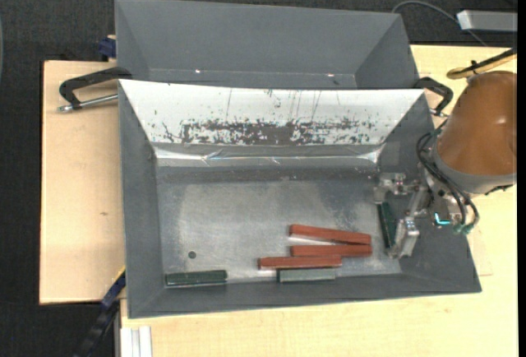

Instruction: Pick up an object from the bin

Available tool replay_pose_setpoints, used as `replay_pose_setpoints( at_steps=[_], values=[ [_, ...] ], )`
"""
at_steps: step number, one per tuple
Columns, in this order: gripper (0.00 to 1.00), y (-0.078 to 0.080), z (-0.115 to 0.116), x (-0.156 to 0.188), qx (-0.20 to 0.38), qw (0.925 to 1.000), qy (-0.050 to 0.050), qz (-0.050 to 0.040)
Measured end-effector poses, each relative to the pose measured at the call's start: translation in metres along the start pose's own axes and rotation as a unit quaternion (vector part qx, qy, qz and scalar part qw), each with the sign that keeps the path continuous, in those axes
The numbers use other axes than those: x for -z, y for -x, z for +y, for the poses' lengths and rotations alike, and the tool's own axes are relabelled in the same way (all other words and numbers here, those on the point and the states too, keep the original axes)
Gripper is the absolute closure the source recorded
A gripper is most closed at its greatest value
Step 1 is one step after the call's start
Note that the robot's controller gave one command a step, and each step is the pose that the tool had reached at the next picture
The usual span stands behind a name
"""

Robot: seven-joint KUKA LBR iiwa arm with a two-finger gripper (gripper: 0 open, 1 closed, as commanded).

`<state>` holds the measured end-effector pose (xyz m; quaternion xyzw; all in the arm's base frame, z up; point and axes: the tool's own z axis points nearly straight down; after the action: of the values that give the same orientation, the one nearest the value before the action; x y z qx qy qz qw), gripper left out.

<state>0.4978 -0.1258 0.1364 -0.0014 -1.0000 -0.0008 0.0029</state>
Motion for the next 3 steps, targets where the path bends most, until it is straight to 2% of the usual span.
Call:
replay_pose_setpoints(
  at_steps=[1, 2, 3],
  values=[
    [0.00, 0.002, 0.000, 0.004, 0.001, 1.0000, -0.001, -0.0041],
    [0.00, 0.016, 0.025, -0.039, -0.009, 0.9999, -0.001, -0.0070],
    [1.00, 0.000, 0.063, -0.066, 0.032, 0.9995, 0.000, -0.0029]
  ],
)
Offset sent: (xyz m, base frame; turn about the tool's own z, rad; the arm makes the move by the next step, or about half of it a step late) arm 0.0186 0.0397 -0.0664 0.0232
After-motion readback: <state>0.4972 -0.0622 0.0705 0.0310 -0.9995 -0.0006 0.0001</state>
